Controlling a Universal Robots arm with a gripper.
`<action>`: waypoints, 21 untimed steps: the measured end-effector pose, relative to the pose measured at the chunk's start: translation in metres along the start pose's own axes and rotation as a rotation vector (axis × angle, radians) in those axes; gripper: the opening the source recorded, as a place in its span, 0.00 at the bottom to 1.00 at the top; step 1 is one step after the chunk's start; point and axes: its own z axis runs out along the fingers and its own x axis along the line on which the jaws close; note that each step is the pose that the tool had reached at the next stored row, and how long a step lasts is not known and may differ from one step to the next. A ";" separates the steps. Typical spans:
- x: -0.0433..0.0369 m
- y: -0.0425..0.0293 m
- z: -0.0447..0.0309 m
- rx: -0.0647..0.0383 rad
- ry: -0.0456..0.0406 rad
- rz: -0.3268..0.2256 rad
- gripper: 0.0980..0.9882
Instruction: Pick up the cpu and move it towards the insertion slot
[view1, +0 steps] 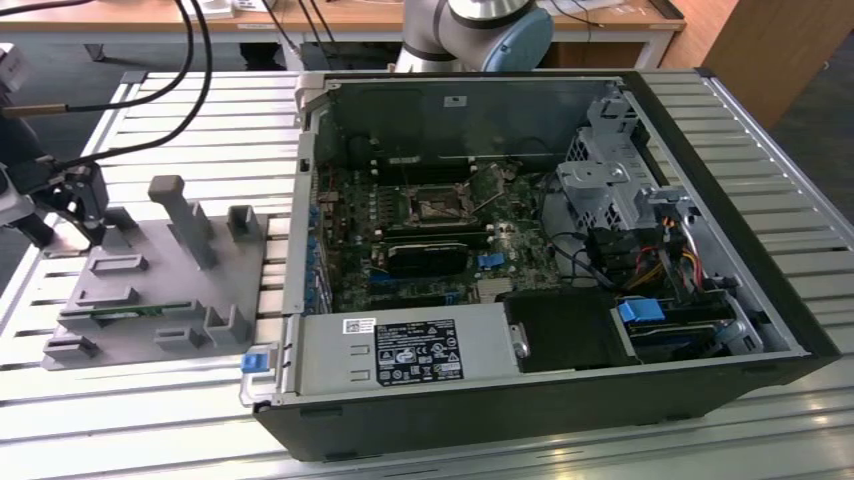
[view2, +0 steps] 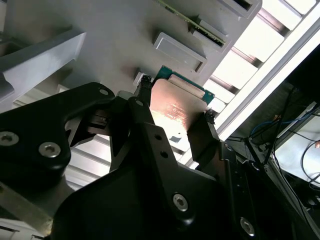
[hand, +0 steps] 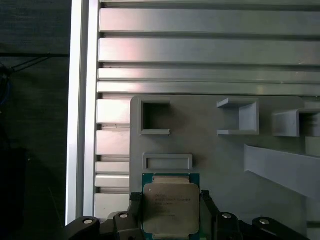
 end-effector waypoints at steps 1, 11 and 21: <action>0.0000 0.0000 -0.0004 0.000 0.0000 0.000 0.50; 0.0000 0.0002 -0.0040 0.000 -0.0001 0.000 0.50; 0.0000 0.0004 -0.0082 0.000 0.0000 0.000 0.50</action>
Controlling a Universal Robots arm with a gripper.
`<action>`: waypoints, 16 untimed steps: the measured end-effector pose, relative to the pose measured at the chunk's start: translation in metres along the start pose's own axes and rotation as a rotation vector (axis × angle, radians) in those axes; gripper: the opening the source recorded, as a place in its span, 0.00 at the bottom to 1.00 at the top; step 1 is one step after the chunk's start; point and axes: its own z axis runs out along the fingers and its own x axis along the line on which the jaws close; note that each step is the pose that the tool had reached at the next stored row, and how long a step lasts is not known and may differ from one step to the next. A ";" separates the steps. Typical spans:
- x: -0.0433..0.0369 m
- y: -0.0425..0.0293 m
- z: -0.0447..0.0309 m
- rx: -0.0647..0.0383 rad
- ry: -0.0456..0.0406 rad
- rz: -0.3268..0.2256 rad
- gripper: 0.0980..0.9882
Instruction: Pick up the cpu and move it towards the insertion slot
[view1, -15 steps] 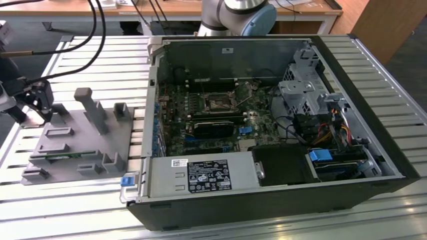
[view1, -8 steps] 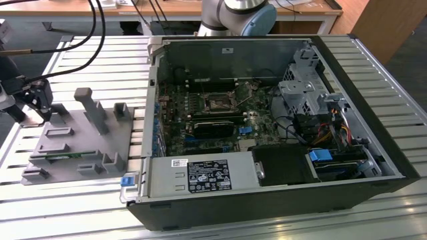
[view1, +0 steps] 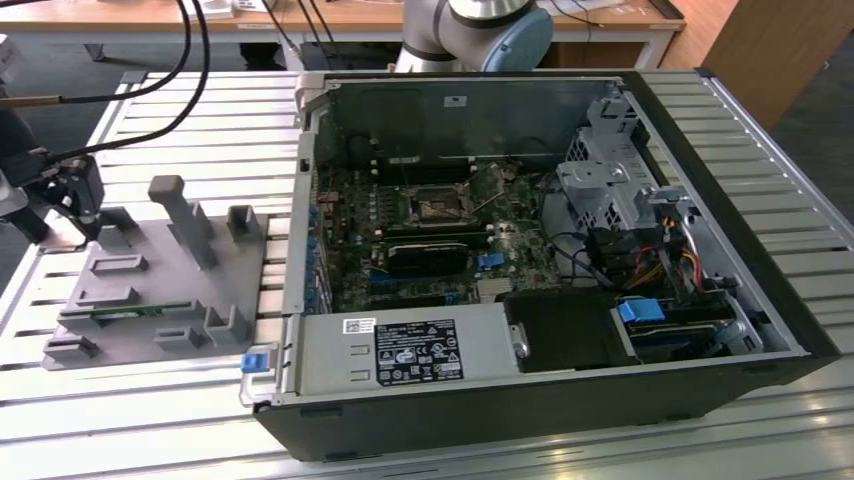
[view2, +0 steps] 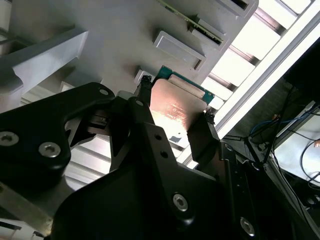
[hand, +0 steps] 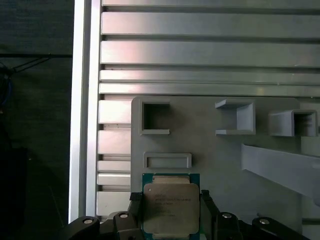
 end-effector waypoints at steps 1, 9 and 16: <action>0.0000 0.0000 -0.0004 0.000 -0.0001 0.000 0.50; 0.0000 0.0001 -0.0033 0.000 0.0000 0.000 0.50; 0.0000 0.0003 -0.0062 0.000 0.0000 0.000 0.50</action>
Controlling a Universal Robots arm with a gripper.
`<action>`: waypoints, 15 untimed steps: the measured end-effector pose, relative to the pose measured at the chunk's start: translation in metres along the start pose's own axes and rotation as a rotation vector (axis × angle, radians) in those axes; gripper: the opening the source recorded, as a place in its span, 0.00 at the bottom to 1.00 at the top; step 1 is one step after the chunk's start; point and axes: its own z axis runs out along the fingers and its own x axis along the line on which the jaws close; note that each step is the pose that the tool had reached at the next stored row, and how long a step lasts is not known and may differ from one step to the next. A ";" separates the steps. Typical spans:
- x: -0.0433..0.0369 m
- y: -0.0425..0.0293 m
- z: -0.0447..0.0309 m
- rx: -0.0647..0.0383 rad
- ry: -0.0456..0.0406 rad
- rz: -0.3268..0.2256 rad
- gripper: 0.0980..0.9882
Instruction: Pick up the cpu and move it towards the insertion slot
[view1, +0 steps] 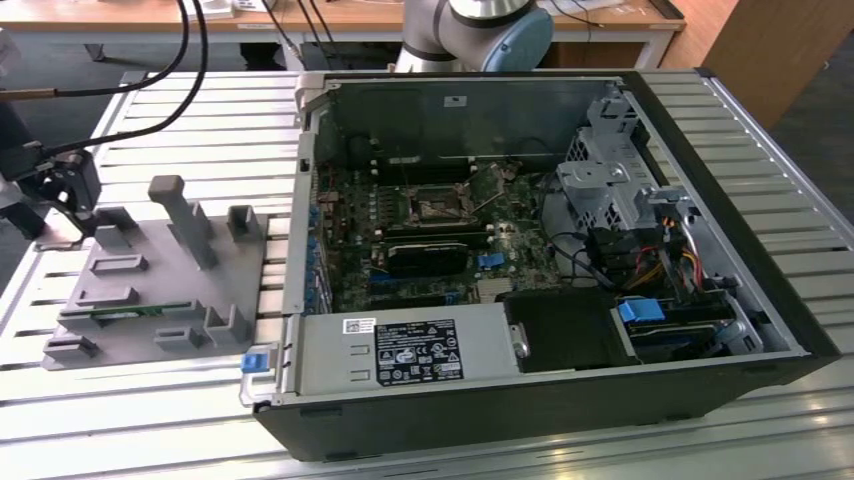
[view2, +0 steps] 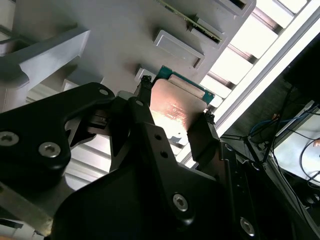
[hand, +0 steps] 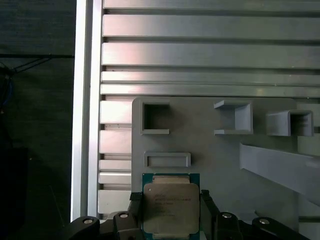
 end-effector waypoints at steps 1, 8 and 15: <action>0.0000 0.0000 -0.0004 0.000 0.0000 0.000 0.50; 0.0000 0.0001 -0.0035 0.000 0.0000 0.000 0.50; 0.0000 0.0003 -0.0065 0.000 0.0001 0.000 0.50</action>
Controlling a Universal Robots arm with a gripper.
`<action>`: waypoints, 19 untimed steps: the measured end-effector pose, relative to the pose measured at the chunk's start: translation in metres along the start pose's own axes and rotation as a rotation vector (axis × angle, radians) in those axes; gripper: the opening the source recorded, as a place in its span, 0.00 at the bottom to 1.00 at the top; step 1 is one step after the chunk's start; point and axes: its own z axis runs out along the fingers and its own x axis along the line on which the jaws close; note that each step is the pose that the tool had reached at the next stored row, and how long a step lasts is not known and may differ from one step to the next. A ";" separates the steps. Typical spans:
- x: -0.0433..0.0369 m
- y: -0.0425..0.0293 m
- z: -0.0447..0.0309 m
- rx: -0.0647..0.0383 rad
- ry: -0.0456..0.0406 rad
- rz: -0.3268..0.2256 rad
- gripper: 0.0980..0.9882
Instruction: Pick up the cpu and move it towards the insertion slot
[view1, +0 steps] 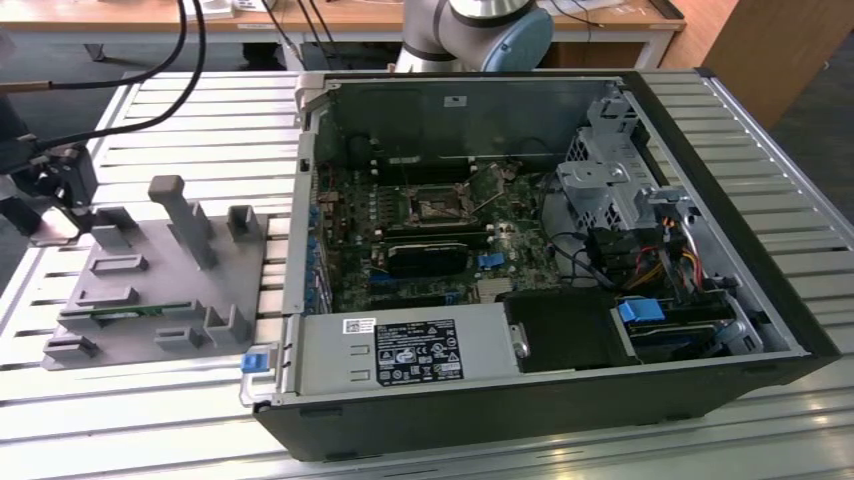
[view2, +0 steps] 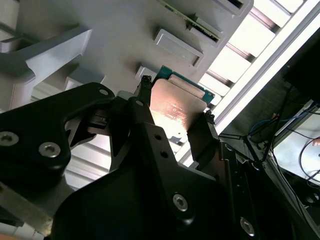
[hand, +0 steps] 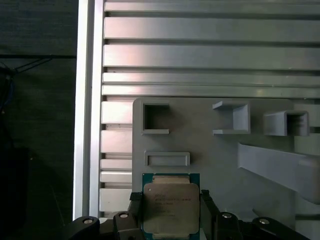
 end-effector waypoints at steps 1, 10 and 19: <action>0.0000 0.0000 -0.0005 0.000 0.0000 0.000 0.50; 0.0000 0.0003 -0.0055 0.000 -0.0001 0.000 0.50; 0.0000 0.0006 -0.0143 0.000 -0.0001 0.000 0.50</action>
